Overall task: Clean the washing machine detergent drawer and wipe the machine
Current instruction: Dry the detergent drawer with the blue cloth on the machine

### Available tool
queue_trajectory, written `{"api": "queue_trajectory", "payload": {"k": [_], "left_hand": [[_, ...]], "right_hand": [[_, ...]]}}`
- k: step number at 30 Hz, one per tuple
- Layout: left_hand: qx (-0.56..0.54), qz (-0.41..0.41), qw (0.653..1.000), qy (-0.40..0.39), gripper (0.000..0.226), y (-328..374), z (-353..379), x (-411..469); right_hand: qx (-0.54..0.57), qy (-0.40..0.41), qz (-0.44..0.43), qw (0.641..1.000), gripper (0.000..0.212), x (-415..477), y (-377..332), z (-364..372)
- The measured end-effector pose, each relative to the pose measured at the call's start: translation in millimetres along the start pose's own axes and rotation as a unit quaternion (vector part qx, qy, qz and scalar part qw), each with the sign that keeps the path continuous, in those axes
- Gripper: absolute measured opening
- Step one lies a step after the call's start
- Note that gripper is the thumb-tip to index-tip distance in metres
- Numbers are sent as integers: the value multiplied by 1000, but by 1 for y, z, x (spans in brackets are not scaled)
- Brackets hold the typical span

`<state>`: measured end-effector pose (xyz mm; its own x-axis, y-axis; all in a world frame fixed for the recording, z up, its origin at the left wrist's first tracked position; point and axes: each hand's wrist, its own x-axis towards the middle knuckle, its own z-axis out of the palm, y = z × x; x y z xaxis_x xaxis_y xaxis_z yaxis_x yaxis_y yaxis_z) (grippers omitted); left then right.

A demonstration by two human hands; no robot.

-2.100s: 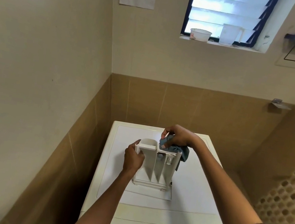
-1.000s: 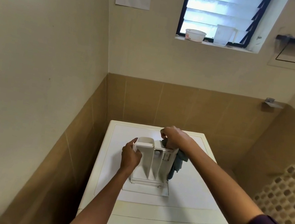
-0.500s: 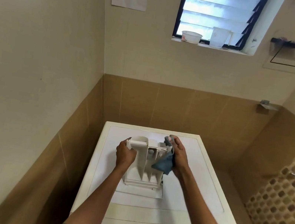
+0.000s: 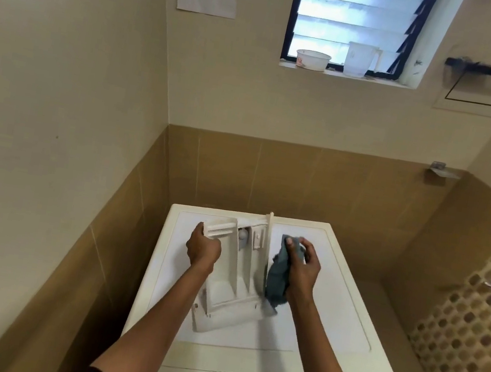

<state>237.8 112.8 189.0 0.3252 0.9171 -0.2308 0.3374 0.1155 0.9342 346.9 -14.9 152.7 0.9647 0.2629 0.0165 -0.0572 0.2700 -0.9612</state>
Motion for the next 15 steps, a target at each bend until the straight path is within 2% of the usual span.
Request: {"api": "queue_trajectory", "payload": {"k": [2, 6, 10, 15], "left_hand": [[21, -9, 1000, -8, 50, -1, 0, -2], [58, 16, 997, -39, 53, -7, -3, -6], [104, 43, 991, -65, 65, -11, -4, -3], [62, 43, 996, -58, 57, -10, -5, -3]], "right_hand": [[-17, -31, -45, 998, 19, 0, -15, 15], [-112, -82, -87, 986, 28, 0, -9, 36], [-155, -87, -76, 981, 22, 2, 13, 28], [-282, -115, -13, 952, 11, 1, 35, 1]]}}
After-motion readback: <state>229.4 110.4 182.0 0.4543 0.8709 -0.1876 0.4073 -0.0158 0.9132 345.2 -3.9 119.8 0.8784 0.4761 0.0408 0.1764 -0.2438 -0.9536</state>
